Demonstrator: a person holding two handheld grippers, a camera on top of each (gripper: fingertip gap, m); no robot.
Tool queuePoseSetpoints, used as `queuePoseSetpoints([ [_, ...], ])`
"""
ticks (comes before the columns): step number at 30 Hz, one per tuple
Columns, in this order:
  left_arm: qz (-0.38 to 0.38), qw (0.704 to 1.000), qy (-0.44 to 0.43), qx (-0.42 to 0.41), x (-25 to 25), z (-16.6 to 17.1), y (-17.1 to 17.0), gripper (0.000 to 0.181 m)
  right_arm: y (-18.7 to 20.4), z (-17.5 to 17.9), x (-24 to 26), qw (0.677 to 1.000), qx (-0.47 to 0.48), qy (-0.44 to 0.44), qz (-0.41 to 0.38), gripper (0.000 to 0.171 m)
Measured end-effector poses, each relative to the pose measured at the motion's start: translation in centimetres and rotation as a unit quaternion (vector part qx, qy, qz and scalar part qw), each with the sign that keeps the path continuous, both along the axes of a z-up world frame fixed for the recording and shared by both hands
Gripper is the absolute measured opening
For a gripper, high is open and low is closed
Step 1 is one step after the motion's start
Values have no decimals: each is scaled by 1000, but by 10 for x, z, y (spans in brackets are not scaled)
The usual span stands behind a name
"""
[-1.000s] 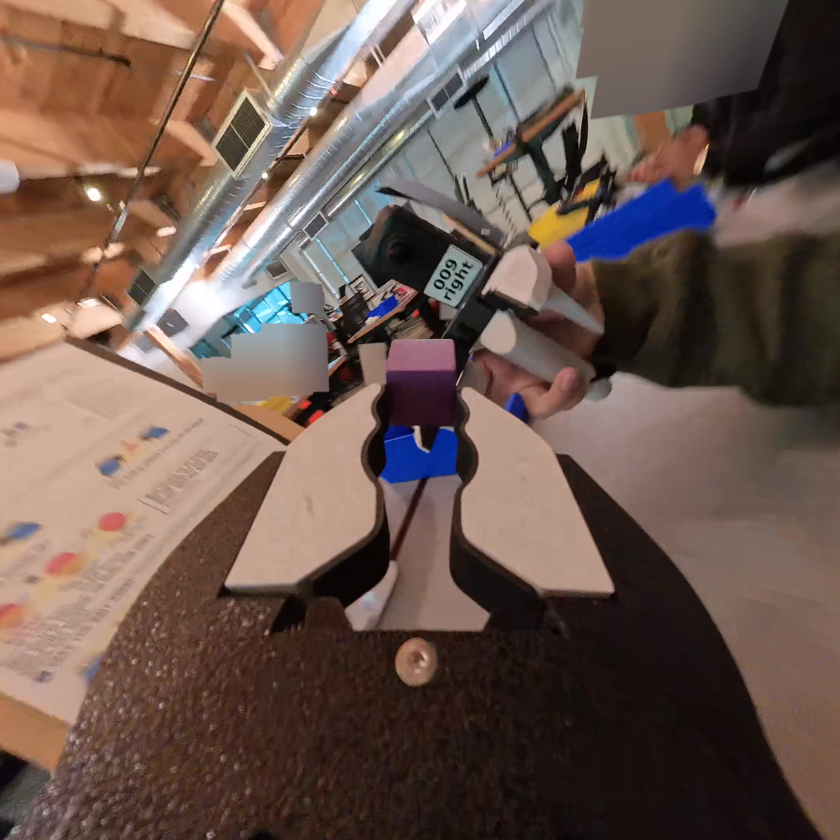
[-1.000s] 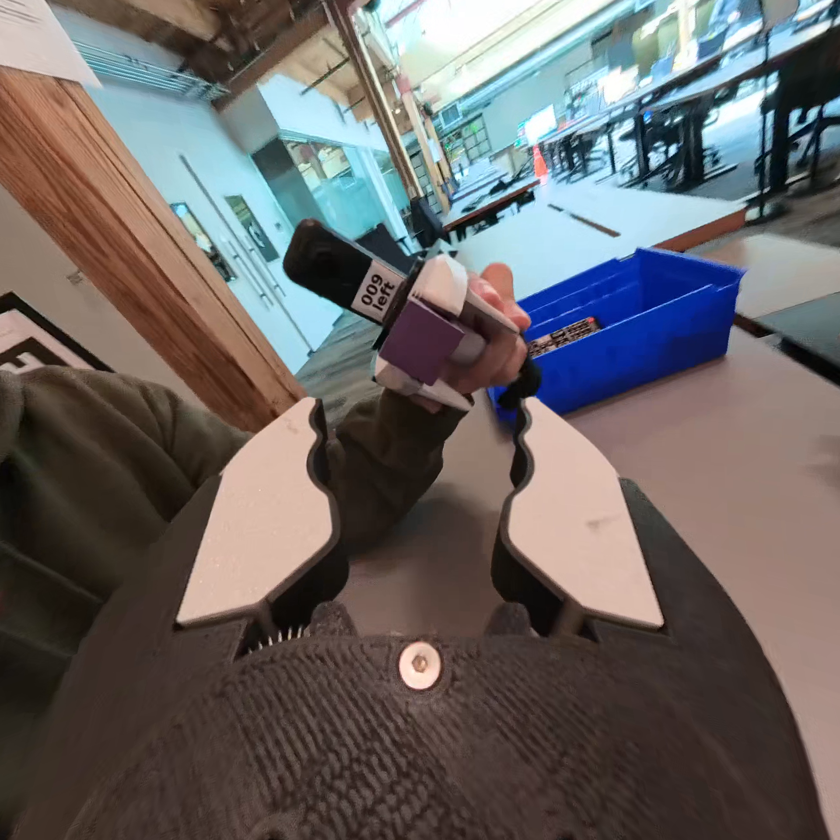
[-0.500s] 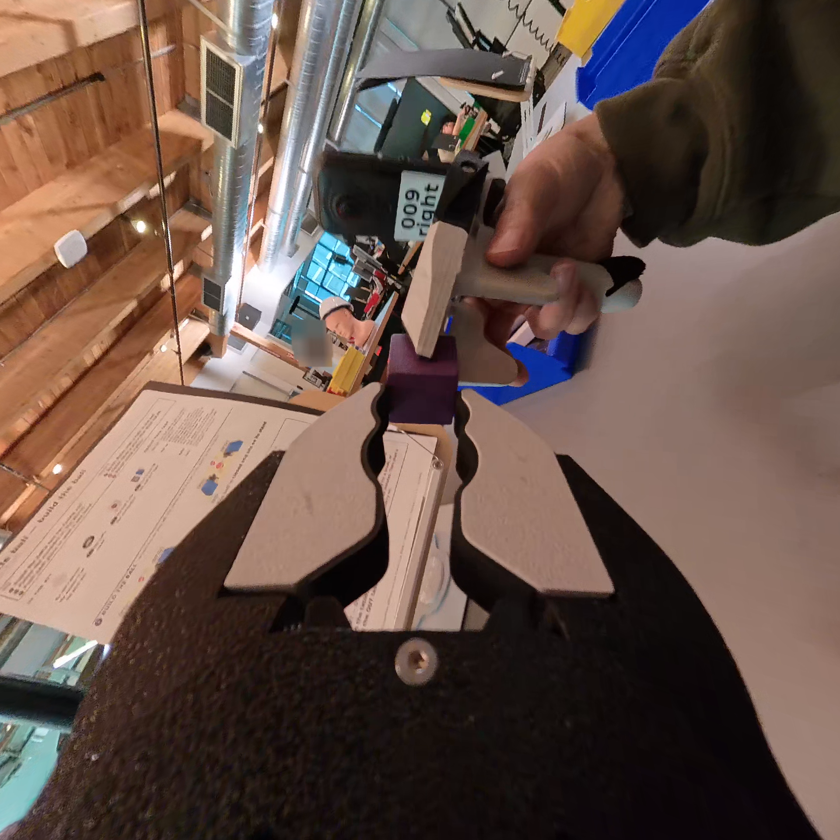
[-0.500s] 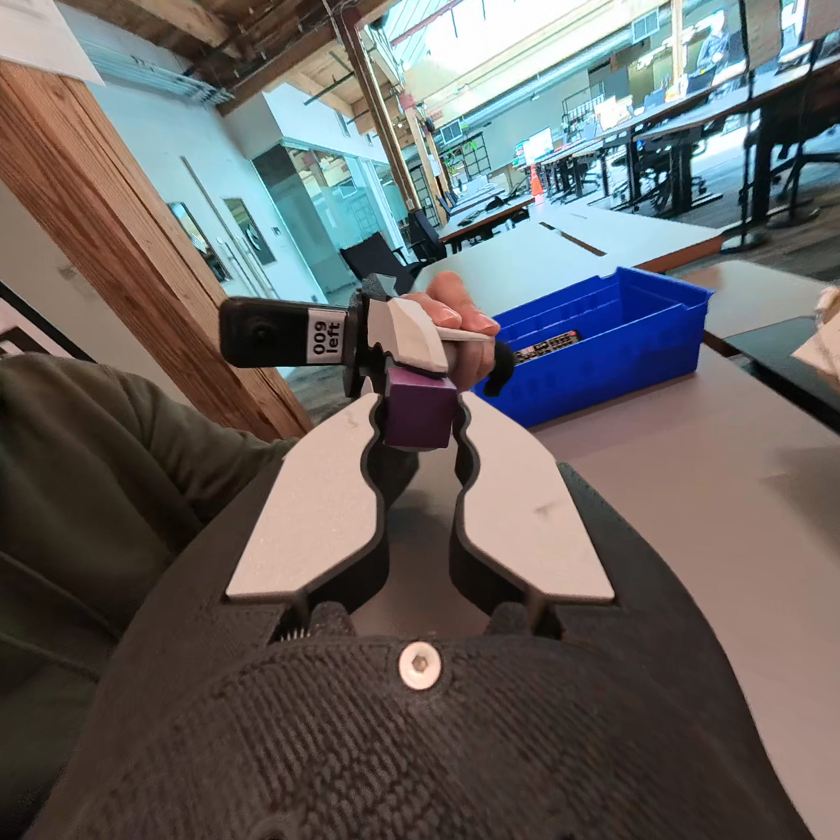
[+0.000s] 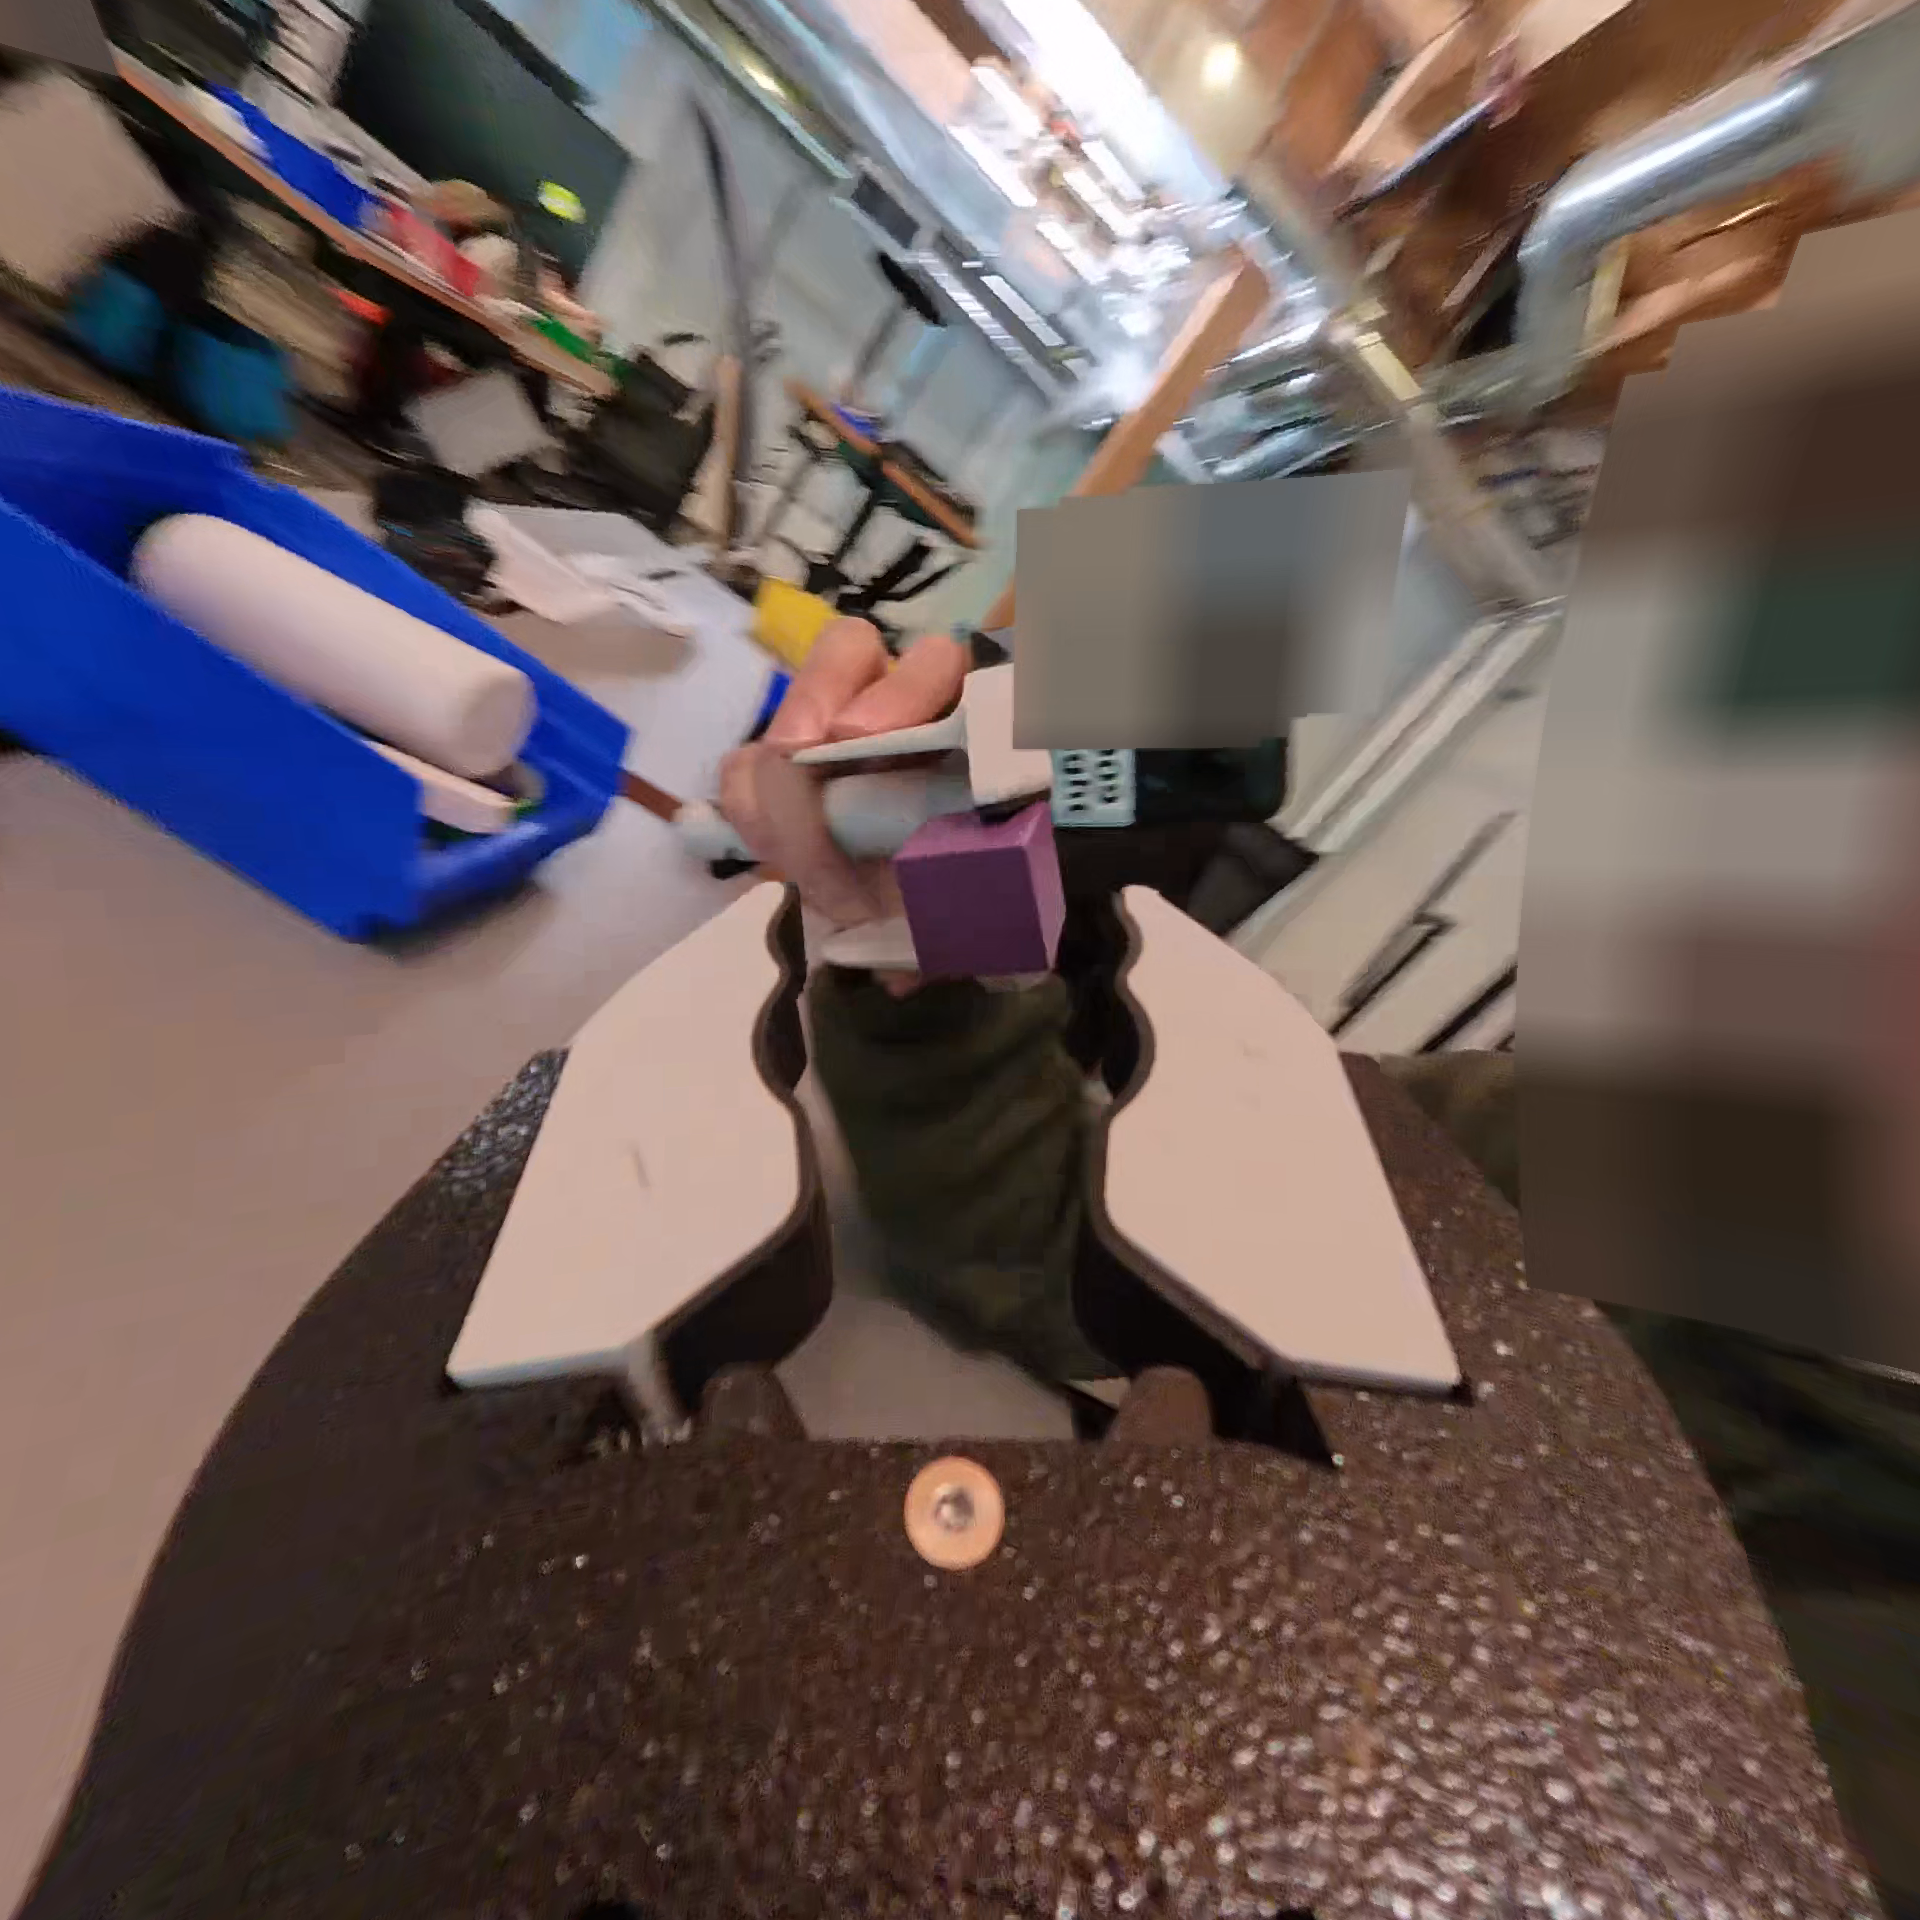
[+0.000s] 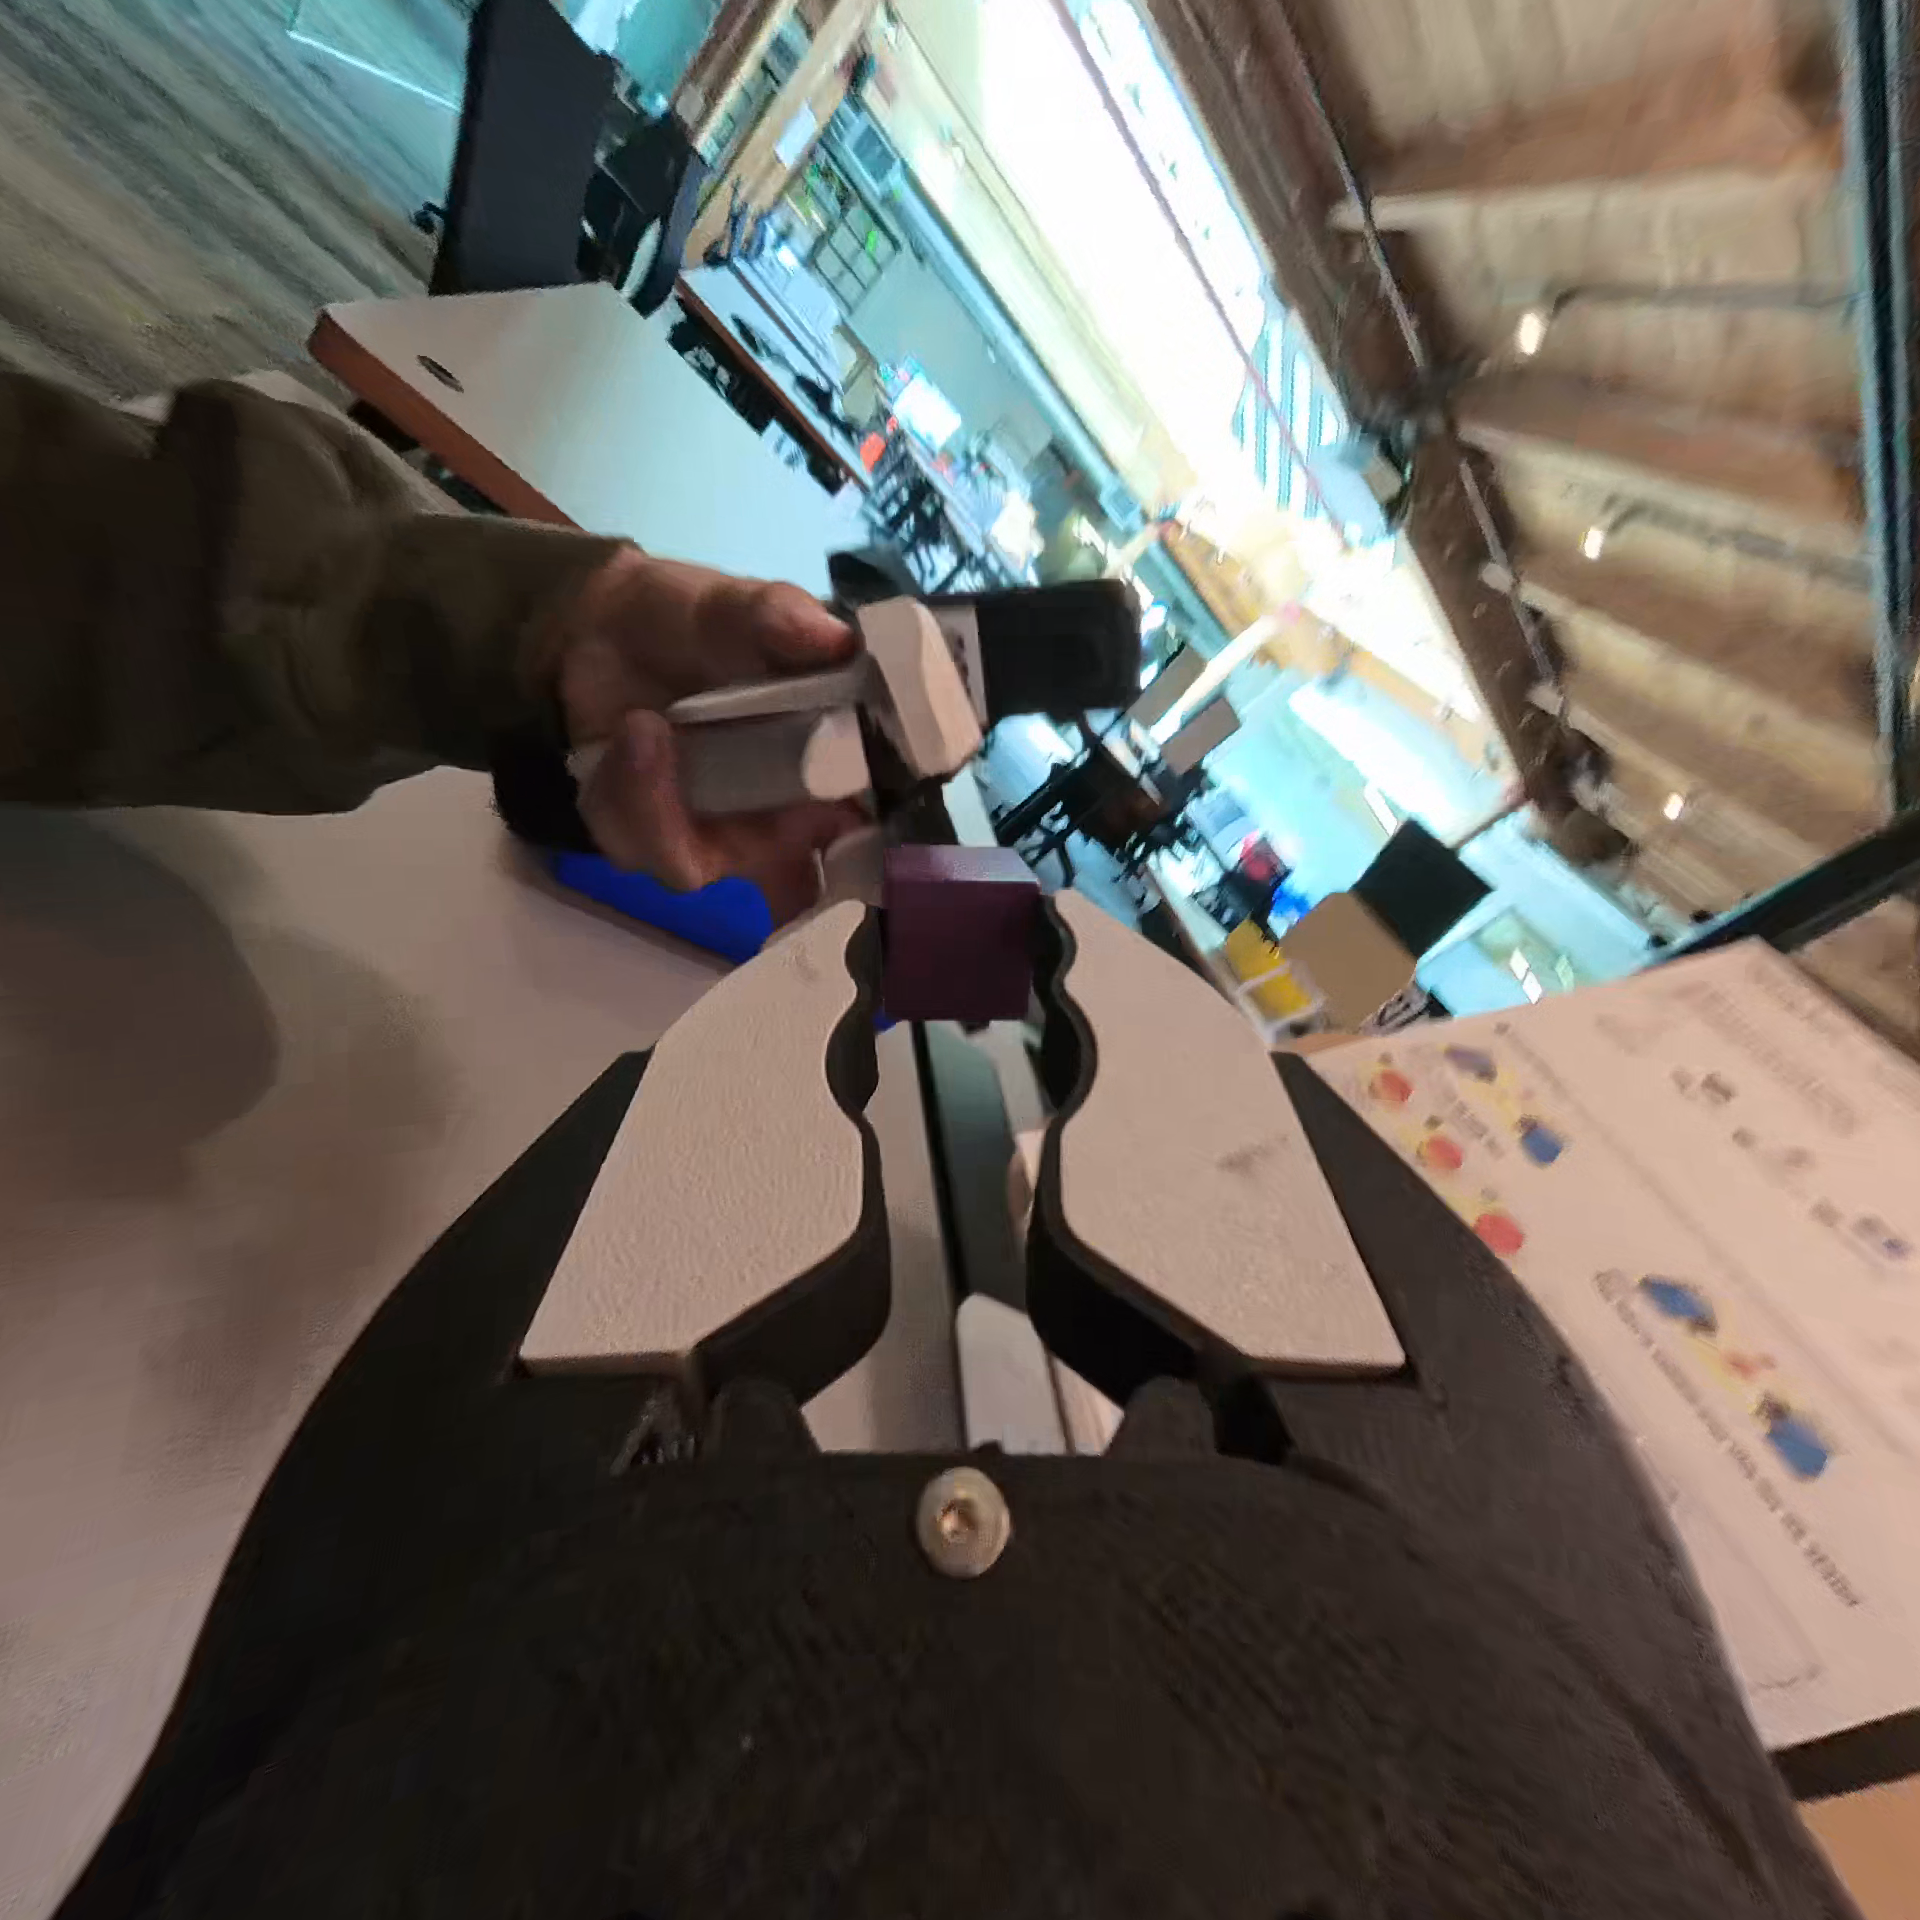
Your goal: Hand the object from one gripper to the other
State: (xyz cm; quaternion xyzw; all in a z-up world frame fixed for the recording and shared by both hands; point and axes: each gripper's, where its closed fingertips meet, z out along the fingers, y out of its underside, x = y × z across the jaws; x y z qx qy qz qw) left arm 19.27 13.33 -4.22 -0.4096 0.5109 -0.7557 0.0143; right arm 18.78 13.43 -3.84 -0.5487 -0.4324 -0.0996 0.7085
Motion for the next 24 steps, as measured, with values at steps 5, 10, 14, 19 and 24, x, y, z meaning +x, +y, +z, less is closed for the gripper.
queuePoseSetpoints([
  [5, -60, 998, 9, -23, 0, -7, -16, 50, 1, -5, 1, 999, 29, -32, 1, 28],
  [10, -80, 996, -8, -23, -3, -6, -23, 29, -1, -3, -6, 998, 40, -31, 25, 28],
  [14, -51, 998, -16, 17, 4, -14, -18, 28, 3, -12, 1, 999, 18, -35, 1, 33],
  [19, 55, 991, -84, 92, 14, -14, 10, 28, 4, 0, 10, 989, -62, 132, 14, 62],
  [24, 176, 919, -239, 260, 6, 2, 30, 28, 10, -1, 18, 857, -274, 428, 82, 86],
])
